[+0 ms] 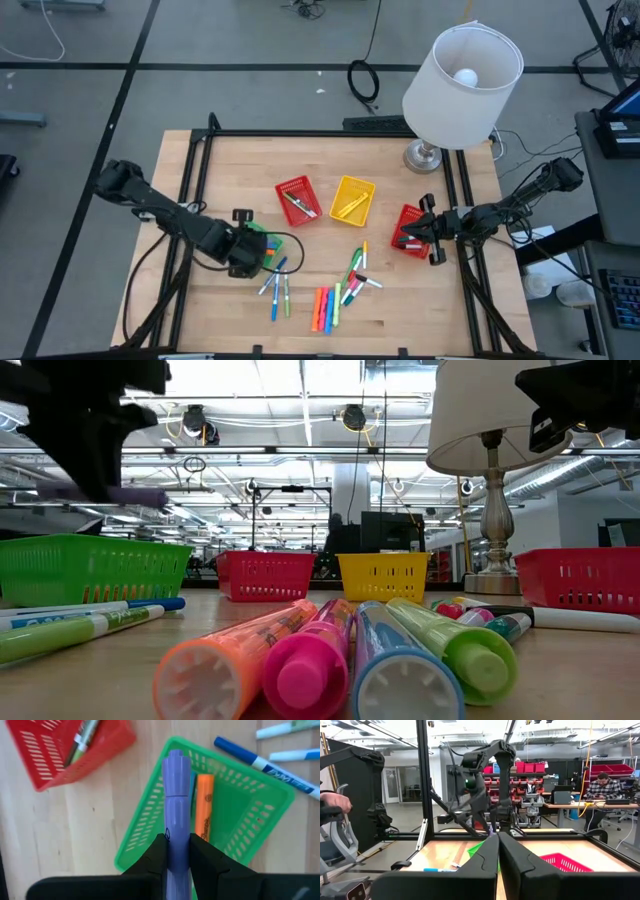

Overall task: Pick & Place Markers
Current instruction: Put the purple highlighter into the green bin

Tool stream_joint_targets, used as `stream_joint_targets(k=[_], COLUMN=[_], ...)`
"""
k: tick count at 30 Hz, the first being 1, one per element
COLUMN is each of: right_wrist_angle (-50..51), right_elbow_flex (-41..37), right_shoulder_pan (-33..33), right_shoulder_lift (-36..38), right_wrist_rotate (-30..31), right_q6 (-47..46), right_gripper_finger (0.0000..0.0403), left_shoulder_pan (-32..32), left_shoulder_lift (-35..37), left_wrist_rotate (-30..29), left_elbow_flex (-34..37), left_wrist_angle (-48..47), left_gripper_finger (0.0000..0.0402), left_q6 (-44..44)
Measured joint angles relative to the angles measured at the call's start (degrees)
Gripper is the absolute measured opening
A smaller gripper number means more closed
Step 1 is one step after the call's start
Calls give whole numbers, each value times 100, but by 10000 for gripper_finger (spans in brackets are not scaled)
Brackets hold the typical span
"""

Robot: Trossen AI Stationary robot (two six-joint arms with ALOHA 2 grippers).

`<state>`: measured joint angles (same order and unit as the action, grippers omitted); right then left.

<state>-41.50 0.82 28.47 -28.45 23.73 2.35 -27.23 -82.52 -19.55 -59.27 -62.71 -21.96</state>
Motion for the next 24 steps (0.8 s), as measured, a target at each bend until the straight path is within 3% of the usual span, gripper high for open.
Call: stream_joint_targets(k=[11,19,24], right_wrist_angle=[-28,-28,-28], right_elbow_flex=[0,0,0], right_shoulder_pan=[0,0,0], right_shoulder_lift=[0,0,0], right_wrist_rotate=[0,-2,-2], right_q6=[-13,-15,-16], right_gripper_finger=[0,0,0], left_shoulder_pan=[242,387,409], left_shoulder_lift=[-725,-828,-826], left_wrist_rotate=[398,472,472], left_elbow_flex=[2,9,13], left_wrist_angle=[-75,-54,-53], left_gripper_finger=[56,56,86], left_q6=[428,519,411])
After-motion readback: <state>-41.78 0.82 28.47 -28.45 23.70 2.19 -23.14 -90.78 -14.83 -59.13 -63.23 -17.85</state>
